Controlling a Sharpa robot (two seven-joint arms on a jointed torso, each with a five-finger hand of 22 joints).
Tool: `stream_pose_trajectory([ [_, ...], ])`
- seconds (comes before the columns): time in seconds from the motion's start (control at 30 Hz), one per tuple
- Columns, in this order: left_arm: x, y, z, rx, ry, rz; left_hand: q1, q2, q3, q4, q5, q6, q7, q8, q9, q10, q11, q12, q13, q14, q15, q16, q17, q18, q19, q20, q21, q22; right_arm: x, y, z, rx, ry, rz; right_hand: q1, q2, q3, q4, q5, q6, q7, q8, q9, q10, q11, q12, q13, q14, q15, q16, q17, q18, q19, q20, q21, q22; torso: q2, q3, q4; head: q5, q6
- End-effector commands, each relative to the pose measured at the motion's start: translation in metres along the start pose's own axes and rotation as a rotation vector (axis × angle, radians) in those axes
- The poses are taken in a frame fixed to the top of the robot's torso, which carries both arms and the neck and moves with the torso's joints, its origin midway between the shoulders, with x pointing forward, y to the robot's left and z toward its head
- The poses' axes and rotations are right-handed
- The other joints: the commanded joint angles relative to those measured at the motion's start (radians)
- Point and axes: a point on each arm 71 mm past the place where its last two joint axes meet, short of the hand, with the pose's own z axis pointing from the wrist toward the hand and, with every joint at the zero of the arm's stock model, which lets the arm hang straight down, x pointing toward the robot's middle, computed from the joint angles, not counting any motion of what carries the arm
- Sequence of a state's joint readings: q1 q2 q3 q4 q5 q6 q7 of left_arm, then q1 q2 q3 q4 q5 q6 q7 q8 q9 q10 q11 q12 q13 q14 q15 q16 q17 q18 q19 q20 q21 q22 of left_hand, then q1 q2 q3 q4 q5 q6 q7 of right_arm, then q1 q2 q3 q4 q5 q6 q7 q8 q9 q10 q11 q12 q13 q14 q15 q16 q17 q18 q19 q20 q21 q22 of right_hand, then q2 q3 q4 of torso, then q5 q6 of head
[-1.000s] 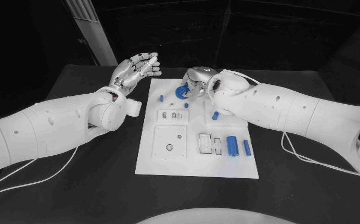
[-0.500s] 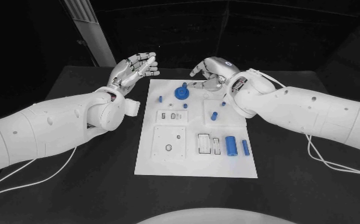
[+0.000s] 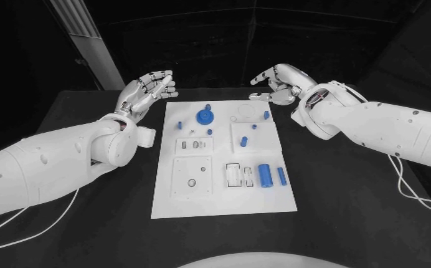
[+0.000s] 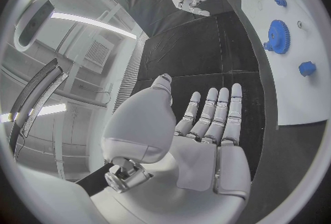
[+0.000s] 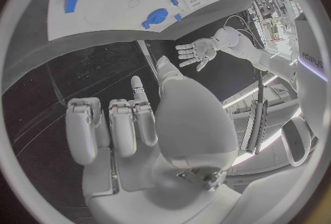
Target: Assemble the parts on the task board
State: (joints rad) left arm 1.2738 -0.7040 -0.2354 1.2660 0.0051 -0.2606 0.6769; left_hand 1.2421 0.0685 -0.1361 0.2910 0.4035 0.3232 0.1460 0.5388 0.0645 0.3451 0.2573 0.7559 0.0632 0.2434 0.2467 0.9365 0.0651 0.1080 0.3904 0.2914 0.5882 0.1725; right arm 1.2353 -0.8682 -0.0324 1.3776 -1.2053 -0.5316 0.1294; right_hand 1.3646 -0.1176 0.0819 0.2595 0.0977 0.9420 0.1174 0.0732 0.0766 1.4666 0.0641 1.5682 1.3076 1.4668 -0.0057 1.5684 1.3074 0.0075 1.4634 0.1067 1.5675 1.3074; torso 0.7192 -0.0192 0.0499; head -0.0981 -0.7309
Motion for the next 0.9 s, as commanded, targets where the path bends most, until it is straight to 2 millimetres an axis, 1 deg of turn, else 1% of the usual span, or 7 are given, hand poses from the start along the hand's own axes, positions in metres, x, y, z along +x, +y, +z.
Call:
stream_pose_trajectory([
  [0.03, 0.001, -0.013, -0.001, 0.19, 0.013, -0.007, 0.002, 0.011, -0.004, 0.002, 0.005, -0.006, 0.148, -0.005, -0.001, -0.008, -0.001, -0.006, 0.001, -0.007, 0.0, -0.006, 0.0, -0.004, -0.007, -0.002, -0.003, -0.001, -0.004, -0.012, -0.006, 0.028, -0.006, 0.043, 0.025, 0.012, 0.013, -0.005, -0.007, -0.012, 0.0, -0.005, -0.001, 0.104, -0.008, 0.003, 0.263, 0.104, -0.007, 0.002, 0.263, -0.007, 0.107, -0.008, 0.003, 0.263, -0.003, 0.0019, -0.0022, -0.017, 0.003],
  [0.13, 0.0, -0.012, -0.001, 0.188, 0.012, -0.007, 0.002, 0.011, -0.004, 0.002, 0.005, -0.006, 0.148, -0.005, -0.001, -0.008, -0.001, -0.006, 0.001, -0.007, 0.0, -0.006, 0.0, -0.004, -0.007, -0.002, -0.003, -0.001, -0.004, -0.024, -0.011, 0.073, 0.005, 0.041, 0.041, 0.022, 0.016, -0.012, -0.013, -0.018, 0.001, -0.006, -0.002, 0.104, -0.008, 0.003, 0.263, 0.104, -0.007, 0.002, 0.263, -0.007, 0.107, -0.008, 0.003, 0.263, -0.003, 0.0033, -0.0033, -0.022, 0.005],
  [0.23, -0.001, -0.012, -0.002, 0.186, 0.01, -0.006, 0.002, 0.011, -0.004, 0.002, 0.005, -0.006, 0.148, -0.005, -0.001, -0.008, -0.001, -0.006, 0.001, -0.007, 0.0, -0.006, 0.0, -0.004, -0.007, -0.002, -0.003, -0.001, 0.002, -0.037, -0.018, 0.123, 0.022, 0.04, 0.054, 0.028, 0.018, -0.019, -0.017, -0.021, 0.001, -0.006, -0.002, 0.104, -0.008, 0.003, 0.263, 0.104, -0.006, 0.002, 0.263, -0.007, 0.107, -0.008, 0.003, 0.263, -0.002, 0.0034, -0.0022, -0.026, 0.005],
  [0.33, -0.002, -0.011, -0.003, 0.185, 0.007, -0.005, 0.002, 0.011, -0.004, 0.002, 0.005, -0.006, 0.148, -0.005, -0.001, -0.008, -0.001, -0.006, 0.001, -0.007, 0.0, -0.006, 0.0, -0.004, -0.007, -0.002, -0.003, -0.001, 0.01, -0.048, -0.024, 0.17, 0.043, 0.038, 0.063, 0.032, 0.02, -0.024, -0.018, -0.023, 0.001, -0.006, -0.002, 0.104, -0.008, 0.003, 0.263, 0.104, -0.006, 0.002, 0.263, -0.007, 0.107, -0.008, 0.003, 0.263, -0.002, 0.0015, 0.0004, -0.028, 0.005],
  [0.43, -0.003, -0.011, -0.003, 0.184, 0.007, -0.005, 0.002, 0.011, -0.004, 0.002, 0.005, -0.006, 0.148, -0.005, -0.001, -0.008, -0.001, -0.006, 0.001, -0.007, 0.0, -0.006, 0.0, -0.004, -0.007, -0.002, -0.003, -0.001, 0.015, -0.053, -0.026, 0.194, 0.057, 0.023, 0.069, 0.034, 0.021, -0.028, -0.013, -0.025, 0.002, -0.006, -0.002, 0.104, -0.007, 0.003, 0.263, 0.104, -0.006, 0.002, 0.263, -0.007, 0.107, -0.008, 0.003, 0.263, -0.001, 0.0013, -0.0006, -0.028, 0.005],
  [0.63, -0.003, -0.011, -0.004, 0.183, 0.005, -0.004, 0.002, 0.011, -0.004, 0.002, 0.005, -0.006, 0.148, -0.005, -0.001, -0.008, -0.001, -0.006, 0.001, -0.007, 0.0, -0.006, 0.0, -0.004, -0.007, -0.002, -0.003, -0.001, 0.026, -0.058, -0.03, 0.202, 0.097, -0.047, 0.066, 0.022, 0.012, -0.029, -0.001, -0.032, 0.001, -0.007, -0.003, 0.104, -0.007, 0.003, 0.263, 0.104, -0.006, 0.002, 0.263, -0.007, 0.107, -0.007, 0.003, 0.263, -0.001, 0.0006, -0.0004, -0.025, 0.003],
  [0.9, -0.004, -0.01, -0.004, 0.182, 0.005, -0.004, 0.002, 0.011, -0.004, 0.002, 0.005, -0.006, 0.148, -0.005, -0.001, -0.008, -0.001, -0.006, 0.001, -0.007, 0.0, -0.006, 0.0, -0.004, -0.007, -0.002, -0.003, -0.001, 0.033, -0.06, -0.029, 0.213, 0.124, -0.073, 0.067, 0.016, 0.01, -0.029, 0.0, -0.045, -0.002, -0.01, -0.006, 0.104, -0.009, 0.003, 0.263, 0.104, -0.007, 0.002, 0.263, -0.007, 0.107, -0.008, 0.003, 0.263, -0.002, 0.0, 0.0003, -0.024, -0.001],
])
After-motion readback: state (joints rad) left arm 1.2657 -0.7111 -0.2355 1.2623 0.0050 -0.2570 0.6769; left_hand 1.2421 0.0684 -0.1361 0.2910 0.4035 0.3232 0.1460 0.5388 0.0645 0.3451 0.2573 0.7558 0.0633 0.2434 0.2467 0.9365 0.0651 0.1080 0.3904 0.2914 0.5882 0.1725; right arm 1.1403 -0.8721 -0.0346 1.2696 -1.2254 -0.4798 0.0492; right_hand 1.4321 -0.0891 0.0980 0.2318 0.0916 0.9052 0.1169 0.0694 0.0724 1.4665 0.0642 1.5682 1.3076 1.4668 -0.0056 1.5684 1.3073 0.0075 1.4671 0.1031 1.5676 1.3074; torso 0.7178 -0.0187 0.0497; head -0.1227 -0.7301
